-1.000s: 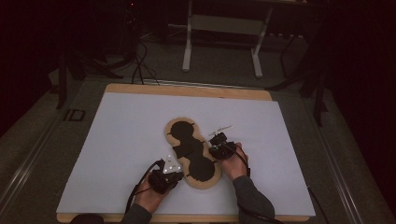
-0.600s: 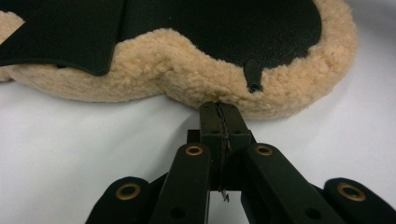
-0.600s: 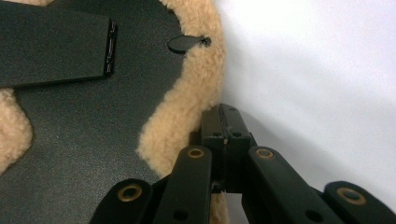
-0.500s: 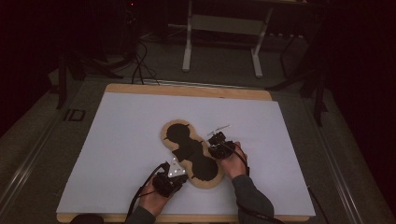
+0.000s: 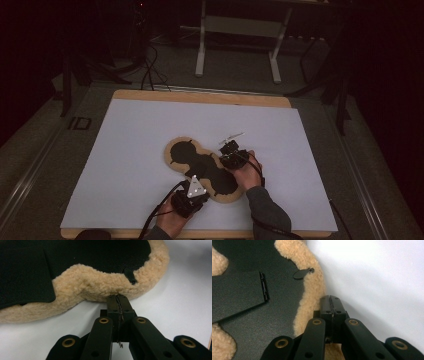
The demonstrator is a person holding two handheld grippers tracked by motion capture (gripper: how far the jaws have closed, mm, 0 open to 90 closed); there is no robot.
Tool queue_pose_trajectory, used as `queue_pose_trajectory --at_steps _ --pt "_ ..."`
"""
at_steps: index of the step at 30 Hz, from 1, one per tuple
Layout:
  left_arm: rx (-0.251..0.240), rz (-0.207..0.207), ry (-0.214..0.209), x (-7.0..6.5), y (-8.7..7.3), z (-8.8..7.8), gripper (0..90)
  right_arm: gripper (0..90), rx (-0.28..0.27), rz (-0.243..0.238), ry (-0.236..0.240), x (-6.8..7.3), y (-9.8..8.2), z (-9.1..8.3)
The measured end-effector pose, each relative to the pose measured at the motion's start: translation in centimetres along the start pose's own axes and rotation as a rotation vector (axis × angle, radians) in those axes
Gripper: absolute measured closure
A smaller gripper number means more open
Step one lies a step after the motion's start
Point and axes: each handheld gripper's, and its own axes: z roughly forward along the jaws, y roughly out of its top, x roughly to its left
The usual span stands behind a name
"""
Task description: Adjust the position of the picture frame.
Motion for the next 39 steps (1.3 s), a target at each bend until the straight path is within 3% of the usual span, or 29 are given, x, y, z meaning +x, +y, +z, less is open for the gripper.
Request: queue_pose_trajectory --at_steps 8,13,20,26,32,39 --pt "-0.012 0.007 0.008 -0.9 0.0 0.3 90.0 90.0 -0.006 0.011 0.014 0.1 0.1 0.1" --pt "-0.022 0.04 -0.034 -1.8 0.2 0.7 90.0 90.0 -0.008 -0.017 0.044 0.9 0.4 0.3" --pt "-0.024 0.036 -0.053 -1.9 0.2 0.8 90.0 90.0 -0.014 -0.041 0.061 1.5 0.6 0.5" --pt "-0.035 0.044 -0.05 -1.3 0.3 0.0 90.0 90.0 -0.028 -0.034 0.063 1.4 0.4 0.4" --pt "-0.085 0.027 -0.034 0.2 0.8 -2.3 86.7 83.8 -0.042 -0.043 0.05 1.3 0.2 -0.5" --pt "-0.117 0.0 0.019 2.2 0.7 -4.6 83.7 79.0 -0.058 -0.042 0.057 0.9 -0.3 -1.6"
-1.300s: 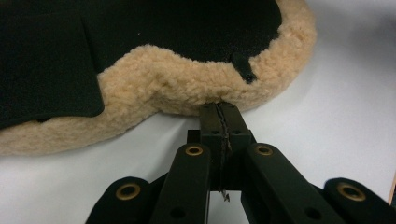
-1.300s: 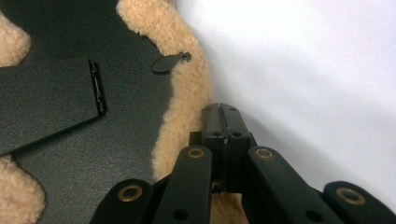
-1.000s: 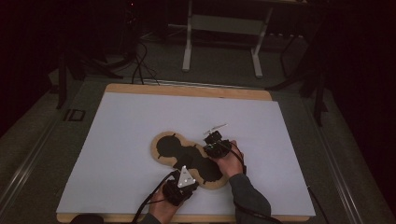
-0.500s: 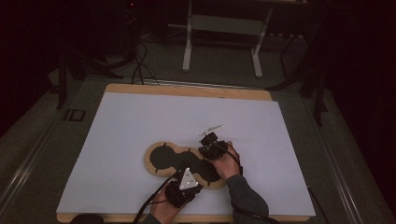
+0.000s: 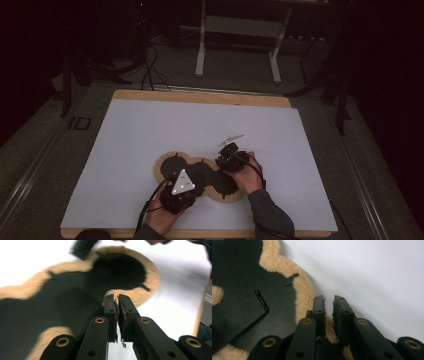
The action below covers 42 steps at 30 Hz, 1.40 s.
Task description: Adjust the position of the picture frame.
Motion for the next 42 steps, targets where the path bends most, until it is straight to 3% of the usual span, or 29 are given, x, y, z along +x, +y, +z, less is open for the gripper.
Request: queue_pose_trajectory --at_steps 1,2,4,11,16,20,28,35,42 --pt "-0.002 -0.028 0.015 1.0 0.0 -0.8 82.3 76.7 -0.007 -0.006 0.001 -0.2 -0.4 -0.5" --pt "-0.002 -0.028 0.015 1.0 0.0 -0.8 81.2 75.6 -0.008 -0.005 -0.003 -0.2 -0.6 -0.7" --pt "0.009 -0.059 0.029 2.3 0.0 -1.7 78.9 74.6 -0.01 -0.006 -0.009 -0.4 -1.0 -1.1" --pt "0.036 -0.106 0.065 4.6 -0.6 -3.2 73.3 71.8 -0.012 -0.012 -0.022 -1.0 -2.3 -2.3" --pt "0.034 -0.153 0.138 7.1 -1.7 -4.8 68.6 68.3 -0.015 -0.005 -0.033 -1.8 -3.7 -3.7" --pt "0.036 -0.201 0.166 8.6 -2.4 -5.3 67.7 66.6 -0.019 0.007 -0.038 -2.3 -4.7 -4.4" --pt "0.062 -0.225 0.2 10.2 -3.1 -5.4 69.4 65.4 -0.029 0.039 -0.037 -3.1 -7.1 -5.5" --pt "0.081 -0.287 0.202 11.4 -3.7 -5.4 72.9 65.5 -0.031 0.075 -0.013 -3.5 -9.3 -5.7" --pt "0.11 -0.333 0.23 12.3 -4.1 -4.8 74.2 73.6 0.0 0.049 0.023 -2.9 -10.4 -5.9"
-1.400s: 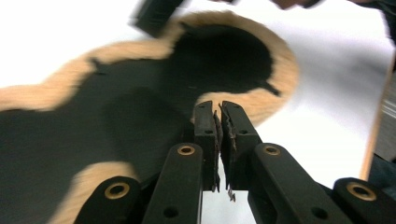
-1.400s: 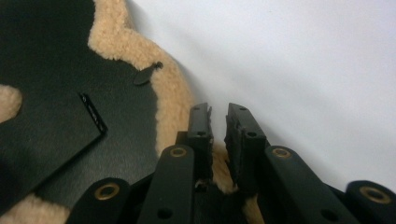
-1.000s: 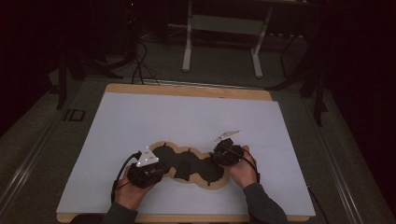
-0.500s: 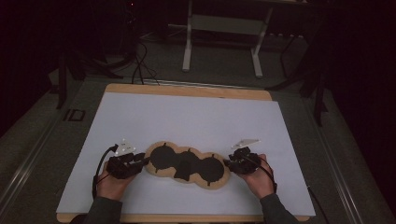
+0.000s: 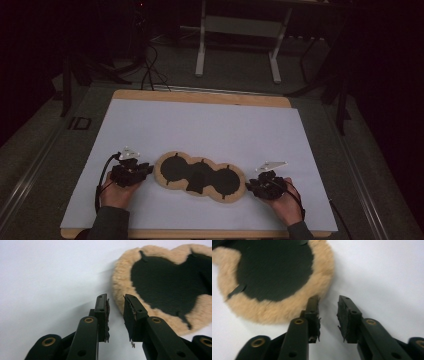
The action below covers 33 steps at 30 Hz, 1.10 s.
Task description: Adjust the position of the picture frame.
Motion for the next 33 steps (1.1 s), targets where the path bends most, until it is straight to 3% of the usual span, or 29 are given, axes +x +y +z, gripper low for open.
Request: queue_pose_trajectory --at_steps 4,9,13,19,20,21,33 --pt "0.002 -0.015 0.004 0.3 -0.1 0.1 78.3 76.1 0.021 -0.028 0.005 0.5 -0.4 0.0" --pt "0.01 0.006 0.005 0.0 -0.2 0.3 88.3 81.8 0.065 -0.095 0.036 1.4 -0.8 0.2" --pt "0.034 0.024 0.027 -0.2 -0.3 0.5 89.8 83.7 0.08 -0.126 0.038 2.1 -0.8 0.2" --pt "0.057 0.049 0.011 -0.5 -0.4 0.7 89.9 83.9 0.08 -0.15 0.07 2.6 -0.9 -0.1" --pt "0.089 0.08 0.013 -1.1 -0.4 1.1 89.9 83.9 0.088 -0.162 0.085 3.0 -0.9 0.0" --pt "0.09 0.082 0.02 -1.3 -0.5 1.2 89.9 83.9 0.089 -0.169 0.08 3.1 -0.9 0.0" --pt "0.078 0.069 0.026 -1.4 -0.4 1.4 90.0 83.5 0.068 -0.128 0.094 2.5 -1.0 0.2"
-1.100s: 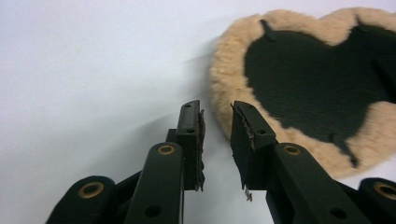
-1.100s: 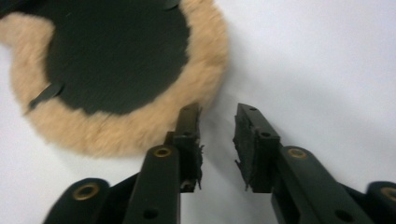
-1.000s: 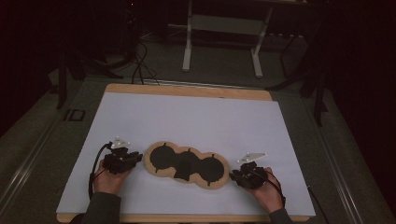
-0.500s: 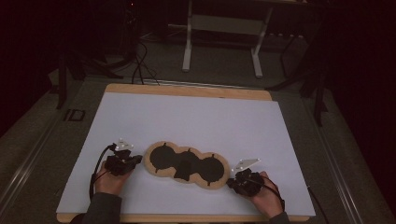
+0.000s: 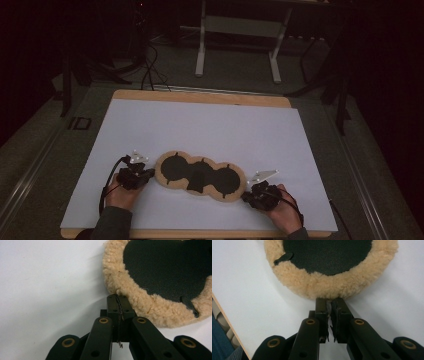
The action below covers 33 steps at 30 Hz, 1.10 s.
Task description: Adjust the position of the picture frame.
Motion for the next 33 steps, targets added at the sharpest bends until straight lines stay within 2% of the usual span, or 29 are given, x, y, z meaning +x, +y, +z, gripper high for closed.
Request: queue_pose_trajectory --at_steps 7,16,22,33 --pt "-0.004 -0.003 0.001 -0.1 0.2 0.2 90.0 83.5 -0.009 0.013 -0.005 -0.3 -0.1 0.0" --pt "-0.007 0.001 -0.019 -0.7 0.4 0.5 90.0 83.6 -0.027 0.055 -0.045 -1.2 -0.3 -0.2" --pt "-0.007 0.028 -0.038 -1.4 0.7 0.8 90.0 84.2 -0.047 0.112 -0.084 -2.3 -0.6 -0.4" --pt "-0.006 0.049 -0.047 -2.1 0.9 1.1 90.0 84.7 -0.071 0.157 -0.123 -3.5 -0.8 -0.4"
